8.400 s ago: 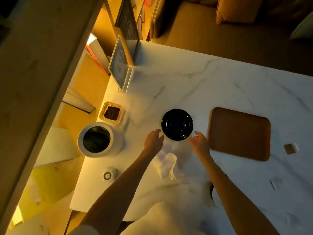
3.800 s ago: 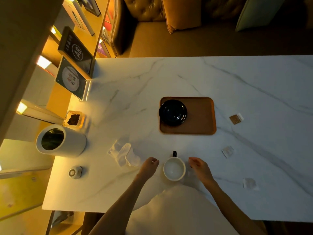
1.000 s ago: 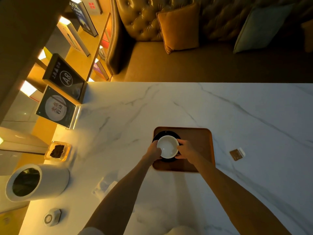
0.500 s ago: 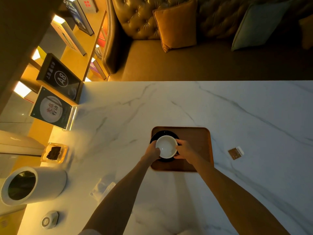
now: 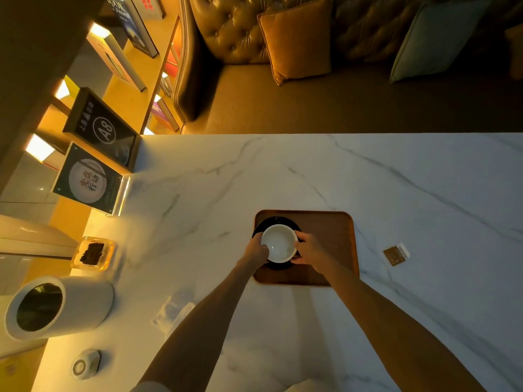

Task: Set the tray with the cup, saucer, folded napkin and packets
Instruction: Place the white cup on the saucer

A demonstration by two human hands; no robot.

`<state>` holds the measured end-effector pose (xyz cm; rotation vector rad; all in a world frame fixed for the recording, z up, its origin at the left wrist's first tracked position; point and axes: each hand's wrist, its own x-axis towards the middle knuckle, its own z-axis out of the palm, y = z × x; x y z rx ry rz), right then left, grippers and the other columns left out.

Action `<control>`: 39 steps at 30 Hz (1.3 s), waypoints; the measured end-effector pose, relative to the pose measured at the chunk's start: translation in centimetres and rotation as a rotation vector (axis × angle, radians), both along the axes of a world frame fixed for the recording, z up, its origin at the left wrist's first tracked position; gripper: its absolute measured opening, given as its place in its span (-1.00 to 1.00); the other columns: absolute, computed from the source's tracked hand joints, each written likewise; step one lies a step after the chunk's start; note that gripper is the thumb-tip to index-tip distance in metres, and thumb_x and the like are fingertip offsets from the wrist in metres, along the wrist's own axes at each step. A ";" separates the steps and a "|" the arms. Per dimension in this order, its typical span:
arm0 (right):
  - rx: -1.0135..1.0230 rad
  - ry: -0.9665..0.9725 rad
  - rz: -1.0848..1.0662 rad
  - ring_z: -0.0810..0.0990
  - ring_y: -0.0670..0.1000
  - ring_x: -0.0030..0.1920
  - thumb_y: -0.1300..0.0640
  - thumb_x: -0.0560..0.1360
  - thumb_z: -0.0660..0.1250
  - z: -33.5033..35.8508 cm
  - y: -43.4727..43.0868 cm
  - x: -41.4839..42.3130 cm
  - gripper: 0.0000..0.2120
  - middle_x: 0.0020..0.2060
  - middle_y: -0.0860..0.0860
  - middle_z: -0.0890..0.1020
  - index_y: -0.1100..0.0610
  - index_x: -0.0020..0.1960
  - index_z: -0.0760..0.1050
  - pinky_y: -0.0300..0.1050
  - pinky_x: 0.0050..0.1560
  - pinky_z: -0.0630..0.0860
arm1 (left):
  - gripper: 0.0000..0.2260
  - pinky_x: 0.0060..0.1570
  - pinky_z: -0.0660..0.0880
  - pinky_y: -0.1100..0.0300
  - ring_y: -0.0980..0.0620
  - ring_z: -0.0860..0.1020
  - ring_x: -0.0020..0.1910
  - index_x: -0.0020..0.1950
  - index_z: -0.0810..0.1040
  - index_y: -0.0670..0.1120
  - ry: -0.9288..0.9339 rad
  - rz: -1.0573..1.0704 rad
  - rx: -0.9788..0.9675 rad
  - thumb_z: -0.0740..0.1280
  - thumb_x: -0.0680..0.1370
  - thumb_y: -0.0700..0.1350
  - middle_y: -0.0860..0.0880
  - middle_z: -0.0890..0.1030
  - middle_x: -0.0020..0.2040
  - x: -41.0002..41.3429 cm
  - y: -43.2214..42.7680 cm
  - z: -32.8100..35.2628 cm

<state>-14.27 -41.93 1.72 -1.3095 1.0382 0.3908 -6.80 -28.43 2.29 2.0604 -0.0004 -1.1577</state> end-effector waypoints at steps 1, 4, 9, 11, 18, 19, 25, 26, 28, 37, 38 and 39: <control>0.000 -0.001 0.002 0.41 0.13 0.13 0.30 0.58 0.18 -0.1 0.0 0.0 -0.63 0.29 0.15 0.42 0.07 0.35 0.42 0.04 -0.07 0.59 | -0.54 0.31 0.46 -0.21 -0.21 0.38 0.36 0.46 0.29 -0.17 0.000 -0.002 -0.001 0.11 0.55 -0.35 -0.21 0.39 0.38 0.0 0.0 0.0; 0.005 -0.009 0.009 0.42 0.14 0.15 0.29 0.58 0.19 -0.3 -0.1 0.0 -0.62 0.29 0.15 0.42 0.06 0.36 0.41 0.08 -0.02 0.59 | -0.55 0.31 0.46 -0.20 -0.22 0.38 0.36 0.46 0.29 -0.17 -0.005 0.000 0.007 0.11 0.56 -0.34 -0.22 0.39 0.38 0.0 0.0 -0.1; 0.011 -0.009 0.004 0.43 0.20 0.23 0.28 0.58 0.18 -0.5 -0.2 0.0 -0.61 0.30 0.15 0.43 0.05 0.38 0.40 0.13 0.05 0.58 | -0.55 0.28 0.48 -0.21 -0.22 0.40 0.34 0.44 0.31 -0.18 -0.010 0.001 0.008 0.11 0.55 -0.34 -0.22 0.41 0.36 0.1 0.1 -0.2; 0.012 -0.006 0.002 0.41 0.22 0.28 0.28 0.58 0.18 -0.6 -0.1 0.0 -0.60 0.31 0.15 0.41 0.06 0.40 0.37 0.15 0.08 0.57 | -0.56 0.27 0.49 -0.21 -0.21 0.40 0.33 0.43 0.32 -0.17 0.000 0.013 0.008 0.12 0.55 -0.35 -0.21 0.41 0.36 0.2 0.1 -0.1; 0.036 0.018 -0.047 0.41 0.25 0.31 0.28 0.58 0.20 -0.5 -0.2 -0.2 -0.52 0.34 0.18 0.39 0.11 0.48 0.25 0.20 0.16 0.53 | -0.57 0.15 0.58 -0.18 -0.17 0.41 0.27 0.44 0.30 -0.11 0.055 0.047 0.018 0.14 0.56 -0.29 -0.15 0.41 0.34 0.3 0.1 0.4; 0.041 0.019 -0.059 0.42 0.24 0.31 0.28 0.58 0.21 -0.4 -0.3 -0.4 -0.51 0.34 0.18 0.40 0.12 0.48 0.23 0.19 0.19 0.52 | -0.59 0.14 0.58 -0.16 -0.13 0.42 0.21 0.43 0.31 -0.11 0.054 0.045 0.023 0.16 0.57 -0.26 -0.16 0.42 0.33 0.3 0.1 0.6; 0.008 -0.013 -0.044 0.53 0.15 0.23 0.15 0.58 0.25 1.3 -0.6 -2.2 -0.55 0.25 0.18 0.51 0.15 0.45 0.29 0.07 0.22 0.52 | -0.55 0.28 0.50 -0.15 -0.22 0.48 0.28 0.51 0.24 -0.18 -0.027 -0.025 0.081 0.17 0.61 -0.19 -0.22 0.44 0.37 0.1 1.1 2.3; -0.010 -0.018 -0.032 0.53 0.14 0.21 0.14 0.57 0.25 1.7 -0.7 -2.7 -0.56 0.22 0.16 0.53 0.14 0.44 0.32 0.06 0.22 0.52 | -0.55 0.31 0.47 -0.15 -0.24 0.48 0.31 0.51 0.23 -0.18 -0.047 -0.049 0.097 0.17 0.62 -0.19 -0.23 0.44 0.38 -0.1 1.3 2.7; -0.073 -0.027 0.001 0.52 0.10 0.18 0.12 0.57 0.27 2.6 -1.0 -3.7 -0.58 0.19 0.13 0.54 0.11 0.41 0.36 0.04 0.23 0.50 | -0.56 0.33 0.45 -0.12 -0.24 0.48 0.31 0.51 0.24 -0.19 -0.089 -0.100 0.116 0.18 0.62 -0.18 -0.23 0.46 0.38 -0.5 1.9 3.5; -0.358 -0.202 0.165 0.53 0.03 0.20 0.09 0.52 0.31 7.0 0.1 -9.9 -0.60 0.24 0.08 0.57 0.11 0.34 0.45 0.01 0.29 0.46 | -0.58 0.34 0.37 0.03 -0.18 0.45 0.36 0.49 0.30 -0.17 -0.220 -0.119 0.120 0.18 0.65 -0.07 -0.21 0.45 0.41 -5.4 6.8 7.2; -0.369 -0.218 0.165 0.54 0.04 0.19 0.10 0.52 0.32 7.0 0.4 -10.9 -0.61 0.23 0.08 0.58 0.12 0.33 0.45 0.01 0.29 0.46 | -0.58 0.36 0.37 0.03 -0.18 0.44 0.37 0.49 0.30 -0.17 -0.229 -0.114 0.120 0.18 0.65 -0.06 -0.21 0.44 0.42 -6.3 7.6 7.3; -0.372 -0.232 0.161 0.55 0.05 0.19 0.12 0.52 0.33 7.0 0.8 -11.8 -0.61 0.22 0.10 0.58 0.14 0.33 0.46 0.00 0.27 0.47 | -0.58 0.36 0.38 0.02 -0.18 0.45 0.37 0.49 0.31 -0.17 -0.237 -0.108 0.119 0.19 0.65 -0.06 -0.22 0.44 0.42 -7.2 8.6 7.4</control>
